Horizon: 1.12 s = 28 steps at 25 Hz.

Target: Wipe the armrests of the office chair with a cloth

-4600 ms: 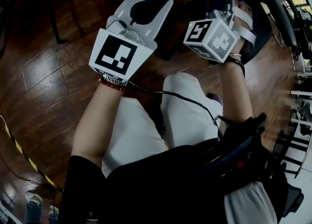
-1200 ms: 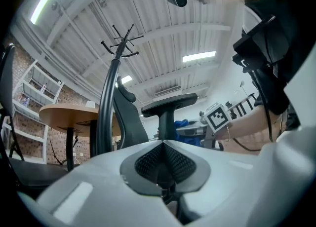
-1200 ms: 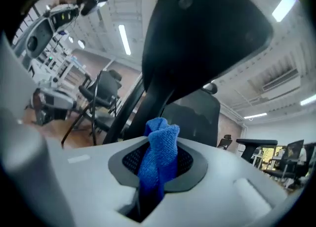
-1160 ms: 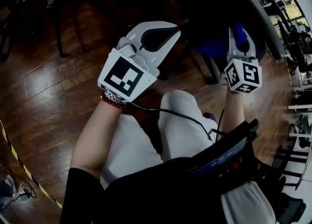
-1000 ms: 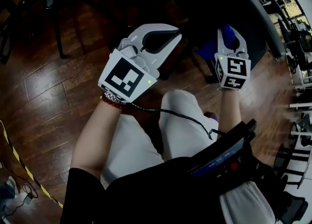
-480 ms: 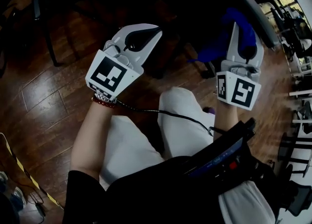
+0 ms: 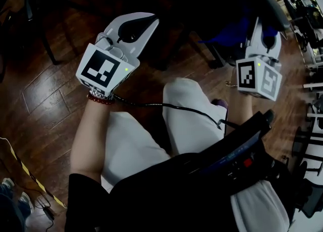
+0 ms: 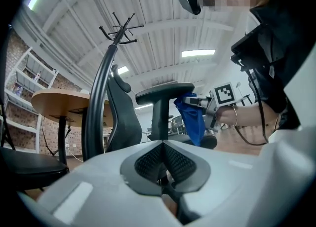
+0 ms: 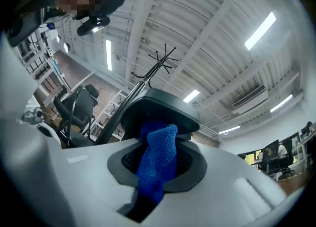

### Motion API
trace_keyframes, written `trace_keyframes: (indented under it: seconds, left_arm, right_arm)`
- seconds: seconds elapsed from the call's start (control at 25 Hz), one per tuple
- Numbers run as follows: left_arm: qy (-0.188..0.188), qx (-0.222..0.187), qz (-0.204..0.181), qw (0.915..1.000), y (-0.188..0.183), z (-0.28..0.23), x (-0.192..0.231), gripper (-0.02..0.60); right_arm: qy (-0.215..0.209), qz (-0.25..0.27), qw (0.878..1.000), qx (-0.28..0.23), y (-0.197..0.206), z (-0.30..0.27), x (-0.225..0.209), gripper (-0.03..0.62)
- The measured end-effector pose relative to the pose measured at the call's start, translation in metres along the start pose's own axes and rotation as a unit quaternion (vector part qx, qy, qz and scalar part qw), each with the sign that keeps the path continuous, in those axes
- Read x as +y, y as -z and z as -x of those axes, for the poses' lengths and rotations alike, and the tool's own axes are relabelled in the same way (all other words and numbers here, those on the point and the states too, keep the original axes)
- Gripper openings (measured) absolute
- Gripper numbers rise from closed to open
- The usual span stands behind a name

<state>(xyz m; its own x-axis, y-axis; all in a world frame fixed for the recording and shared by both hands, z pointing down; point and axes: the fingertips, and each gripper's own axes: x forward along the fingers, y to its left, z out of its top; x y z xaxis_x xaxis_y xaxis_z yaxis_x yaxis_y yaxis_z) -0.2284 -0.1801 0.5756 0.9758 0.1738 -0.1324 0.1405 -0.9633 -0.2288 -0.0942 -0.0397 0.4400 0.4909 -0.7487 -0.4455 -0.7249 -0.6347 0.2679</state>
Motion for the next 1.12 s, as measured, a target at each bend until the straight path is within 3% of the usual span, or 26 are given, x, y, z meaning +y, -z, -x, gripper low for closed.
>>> trace_keyframes:
  seconds: [0.12,0.28,0.44,0.56,0.64,0.68,0.72,0.8,0.84,0.92,1.04,1.12]
  left_arm:
    - [0.0,0.005,-0.004,1.0,0.0,0.001,-0.001,0.005]
    - [-0.005,0.006,-0.008,0.9999,-0.001,0.005,0.002,0.005]
    - [-0.006,0.005,-0.008,0.9999,-0.004,0.002,0.001,0.005]
    - [0.002,-0.013,-0.014,0.9998,-0.016,-0.004,-0.009,0.005]
    - [0.005,-0.033,-0.009,0.9994,-0.024,-0.004,-0.012,0.005]
    - [0.005,-0.038,-0.005,0.9992,-0.027,-0.005,-0.013,0.005]
    - [0.004,-0.04,-0.001,0.9992,-0.028,-0.005,-0.014,0.005]
    - [-0.005,-0.023,0.023,0.9994,-0.024,-0.008,-0.022,0.005]
    - [-0.014,-0.008,0.04,0.9991,-0.021,-0.012,-0.024,0.005]
    - [-0.036,0.002,0.079,0.9962,-0.022,-0.025,-0.025,0.005]
    - [-0.065,-0.046,0.125,0.9889,-0.042,-0.036,-0.031,0.005]
    - [-0.08,-0.042,0.147,0.985,-0.044,-0.036,-0.044,0.005]
  right_arm:
    - [-0.028,-0.003,1.0,0.005,0.007,-0.022,0.017,0.061]
    - [-0.028,-0.01,0.999,0.016,0.015,-0.039,0.026,0.052]
    - [-0.072,0.034,0.996,0.038,0.015,-0.032,0.033,0.054]
    - [-0.102,-0.003,0.994,0.034,0.011,-0.024,0.033,0.057]
    - [-0.155,-0.035,0.987,0.0,0.003,-0.019,0.046,0.057]
    - [-0.207,-0.048,0.977,-0.029,-0.005,-0.015,0.059,0.057]
    - [-0.273,-0.071,0.958,-0.06,-0.015,-0.008,0.074,0.058]
    - [-0.389,-0.157,0.902,-0.099,-0.037,0.007,0.095,0.058]
    - [-0.428,-0.199,0.876,-0.098,-0.045,0.01,0.097,0.058]
    - [-0.49,-0.249,0.833,-0.067,-0.055,0.015,0.102,0.058]
    - [-0.57,-0.306,0.762,0.012,-0.056,0.048,0.127,0.058]
    - [-0.6,-0.331,0.725,0.065,-0.056,0.08,0.138,0.058]
